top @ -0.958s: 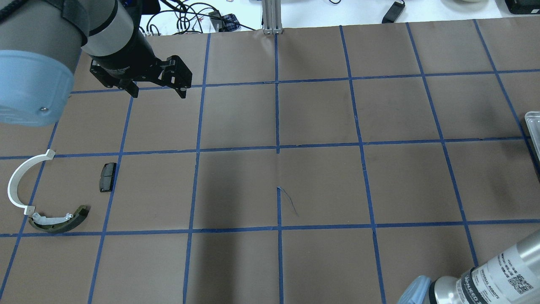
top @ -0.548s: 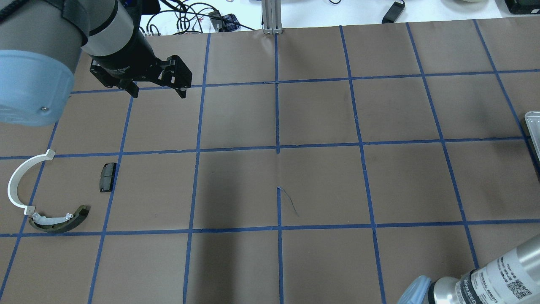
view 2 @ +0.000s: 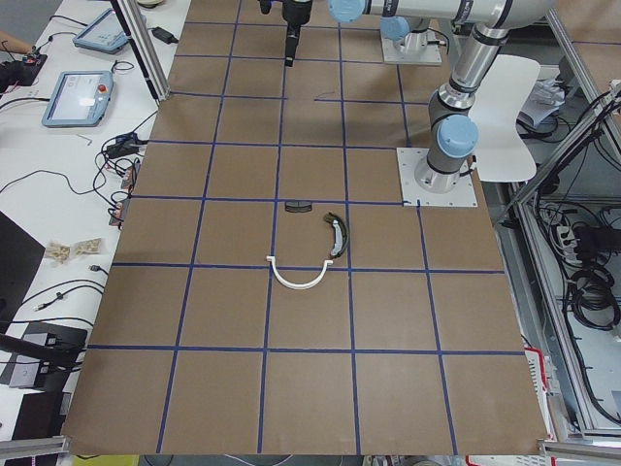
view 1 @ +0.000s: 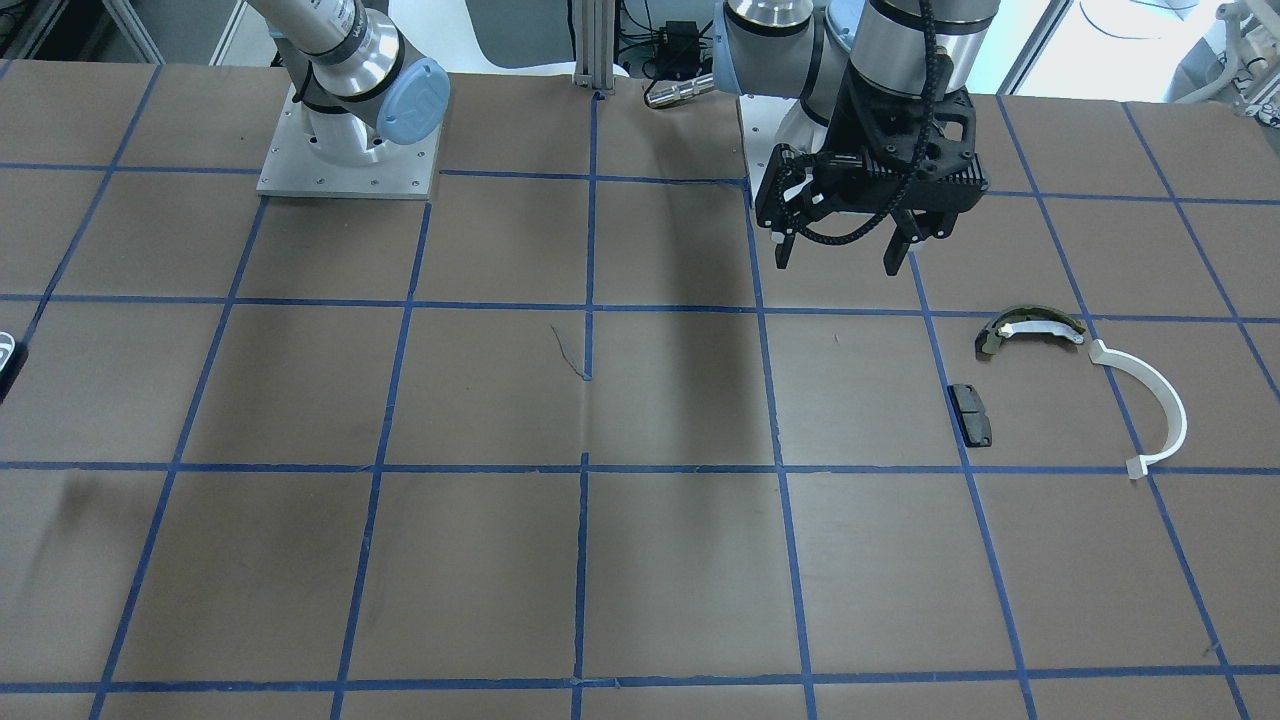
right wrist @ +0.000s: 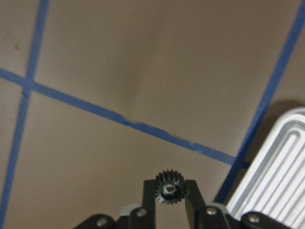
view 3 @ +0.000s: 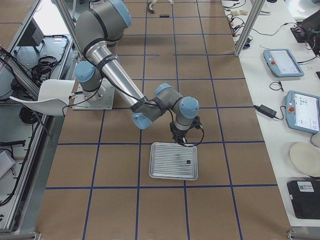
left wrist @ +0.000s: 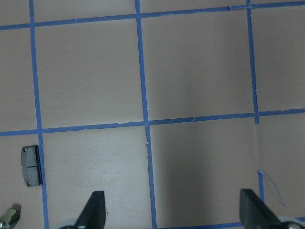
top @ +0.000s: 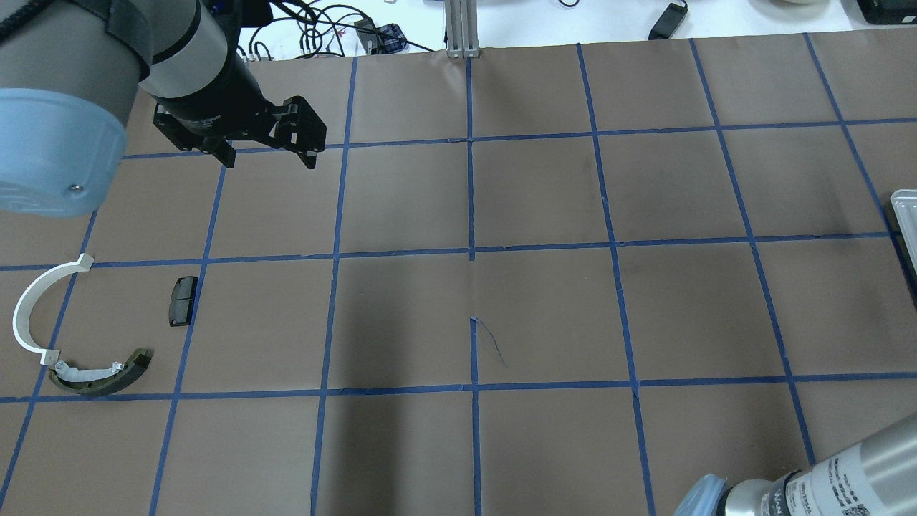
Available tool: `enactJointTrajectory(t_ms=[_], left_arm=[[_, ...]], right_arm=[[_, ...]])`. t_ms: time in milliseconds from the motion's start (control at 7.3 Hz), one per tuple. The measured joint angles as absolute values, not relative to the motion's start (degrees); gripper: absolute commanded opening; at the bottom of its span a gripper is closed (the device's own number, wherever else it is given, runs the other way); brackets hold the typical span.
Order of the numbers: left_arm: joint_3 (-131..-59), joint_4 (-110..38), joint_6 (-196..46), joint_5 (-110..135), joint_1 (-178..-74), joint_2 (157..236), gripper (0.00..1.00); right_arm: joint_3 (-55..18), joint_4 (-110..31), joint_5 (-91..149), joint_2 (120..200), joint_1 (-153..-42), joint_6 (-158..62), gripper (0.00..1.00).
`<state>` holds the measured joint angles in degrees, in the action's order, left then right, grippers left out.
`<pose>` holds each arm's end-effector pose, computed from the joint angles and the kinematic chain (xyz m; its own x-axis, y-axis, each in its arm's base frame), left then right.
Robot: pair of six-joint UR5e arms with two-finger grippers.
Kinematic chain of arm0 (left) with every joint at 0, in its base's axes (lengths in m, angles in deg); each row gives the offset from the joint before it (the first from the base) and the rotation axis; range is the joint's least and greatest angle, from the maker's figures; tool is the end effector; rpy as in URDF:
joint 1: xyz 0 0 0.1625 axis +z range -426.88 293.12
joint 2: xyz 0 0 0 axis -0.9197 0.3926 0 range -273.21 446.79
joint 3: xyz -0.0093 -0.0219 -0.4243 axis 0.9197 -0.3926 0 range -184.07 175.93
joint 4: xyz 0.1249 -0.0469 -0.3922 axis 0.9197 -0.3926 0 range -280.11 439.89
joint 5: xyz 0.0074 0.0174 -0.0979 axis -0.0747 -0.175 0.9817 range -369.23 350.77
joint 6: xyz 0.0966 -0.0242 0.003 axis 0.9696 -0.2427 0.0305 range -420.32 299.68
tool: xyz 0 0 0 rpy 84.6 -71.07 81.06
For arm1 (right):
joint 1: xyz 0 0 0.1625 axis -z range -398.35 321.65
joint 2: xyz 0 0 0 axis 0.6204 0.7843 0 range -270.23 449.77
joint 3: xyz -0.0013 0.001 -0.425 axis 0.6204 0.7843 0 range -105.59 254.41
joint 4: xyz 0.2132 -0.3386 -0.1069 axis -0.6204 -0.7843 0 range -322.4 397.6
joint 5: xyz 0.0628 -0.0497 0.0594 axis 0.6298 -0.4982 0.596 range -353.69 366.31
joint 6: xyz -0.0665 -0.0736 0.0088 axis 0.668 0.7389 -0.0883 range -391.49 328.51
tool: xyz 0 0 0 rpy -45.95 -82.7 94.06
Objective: Place bearing gear from tray to pile
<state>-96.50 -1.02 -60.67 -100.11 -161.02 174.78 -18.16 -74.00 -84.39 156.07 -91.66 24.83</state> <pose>-0.1668 -0.4802 0.5008 -0.9979 0.0638 -0.0142 0.0652 0.9864 -0.1509 -0.2607 -0.5712 0.2707 -0.9405 -0.3343 -0.0609 -0.3376 0.9397 0.0554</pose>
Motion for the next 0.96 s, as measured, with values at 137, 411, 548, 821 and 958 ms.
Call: enactJointTrajectory(t_ms=[137, 411, 548, 821, 958], left_arm=[[-96.5, -1.0, -60.7, -100.1, -161.0, 174.8, 1.0], [-96.5, -1.0, -60.7, -100.0, -161.0, 174.8, 1.0], [-96.5, -1.0, -60.7, -100.0, -161.0, 174.8, 1.0], [-96.5, -1.0, -60.7, -100.0, -161.0, 174.7, 1.0], [-96.5, -1.0, -60.7, -100.0, -161.0, 174.7, 1.0]], right_arm=[[-18.3, -73.0, -83.2, 156.9, -97.3, 16.0, 0.0], [-19.2, -71.2, -79.0, 158.6, -110.3, -5.4, 0.0], [-19.7, -71.5, -77.4, 158.9, -117.1, -16.5, 0.0], [-20.8, -74.3, -76.4, 158.7, -128.7, -35.1, 0.0], [-22.5, -76.9, -76.3, 158.7, -133.4, -42.4, 0.0]])
